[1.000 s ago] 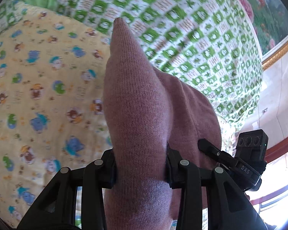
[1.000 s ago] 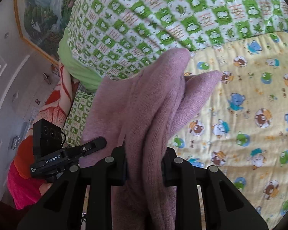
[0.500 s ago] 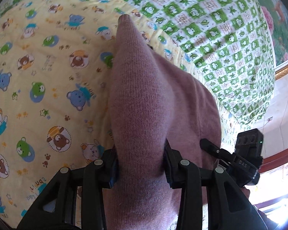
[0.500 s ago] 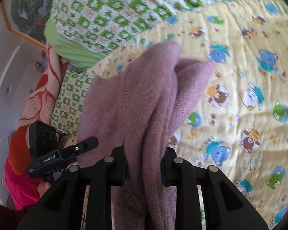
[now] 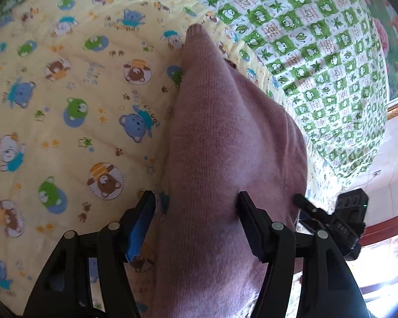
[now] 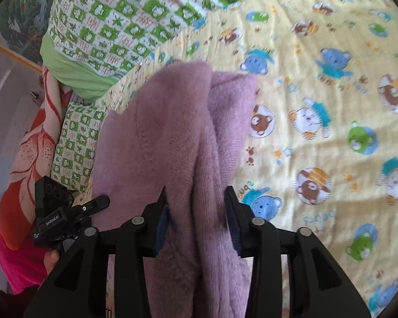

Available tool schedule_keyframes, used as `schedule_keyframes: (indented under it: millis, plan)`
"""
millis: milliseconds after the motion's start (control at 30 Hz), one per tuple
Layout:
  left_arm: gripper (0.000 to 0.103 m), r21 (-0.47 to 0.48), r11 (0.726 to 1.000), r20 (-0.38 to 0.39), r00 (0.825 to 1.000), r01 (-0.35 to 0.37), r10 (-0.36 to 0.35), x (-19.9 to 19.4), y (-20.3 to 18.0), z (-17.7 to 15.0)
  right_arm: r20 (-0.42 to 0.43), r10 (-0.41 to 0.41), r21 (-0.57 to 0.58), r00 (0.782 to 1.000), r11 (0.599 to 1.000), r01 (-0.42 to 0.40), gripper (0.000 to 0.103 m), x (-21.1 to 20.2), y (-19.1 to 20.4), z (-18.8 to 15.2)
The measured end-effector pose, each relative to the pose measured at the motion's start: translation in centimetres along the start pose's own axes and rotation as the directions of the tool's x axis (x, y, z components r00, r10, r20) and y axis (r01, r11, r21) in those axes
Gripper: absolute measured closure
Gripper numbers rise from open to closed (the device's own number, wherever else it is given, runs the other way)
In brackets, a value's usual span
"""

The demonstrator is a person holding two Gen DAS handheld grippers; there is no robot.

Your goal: Fold small clothes

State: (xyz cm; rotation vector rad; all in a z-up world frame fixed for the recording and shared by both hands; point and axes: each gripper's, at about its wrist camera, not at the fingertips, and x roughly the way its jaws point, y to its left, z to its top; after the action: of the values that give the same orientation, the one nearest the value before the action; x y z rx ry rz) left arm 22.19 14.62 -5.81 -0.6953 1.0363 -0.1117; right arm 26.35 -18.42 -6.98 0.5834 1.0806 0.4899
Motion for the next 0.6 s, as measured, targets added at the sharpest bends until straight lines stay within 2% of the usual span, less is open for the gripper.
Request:
schedule_keyframes:
  millis: [133, 233, 400, 533, 600]
  plan:
    - [0.039, 0.005, 1.000, 0.005, 1.000, -0.022, 0.022, -1.8, -0.2, -1.0, 0.085, -0.023, 0.008, 0.996, 1.000, 0.022, 0.062, -3.6, 0.1, -0.5]
    - [0.039, 0.018, 0.999, -0.009, 0.999, -0.048, 0.048, -2.8, 0.0, -2.4, 0.137, -0.007, -0.043, 0.991, 0.999, 0.013, 0.062, -6.1, 1.6, -1.4]
    - [0.039, 0.063, 0.995, -0.045, 0.996, -0.078, 0.081, -2.8, 0.2, -4.5, 0.065, 0.034, -0.169, 0.997, 0.985, -0.022, 0.062, -6.5, 5.4, -4.1]
    - [0.039, 0.085, 0.993, -0.081, 0.993, -0.080, 0.087, -2.0, 0.5, -5.4, 0.011, 0.043, -0.181, 0.999, 0.983, -0.041, 0.062, -4.8, 6.4, -5.9]
    - [0.039, 0.097, 0.993, -0.100, 0.991, -0.075, 0.084, -1.5, 0.6, -5.7, -0.010, 0.011, -0.181, 1.000, 0.983, -0.012, 0.062, -4.0, 6.2, -6.4]
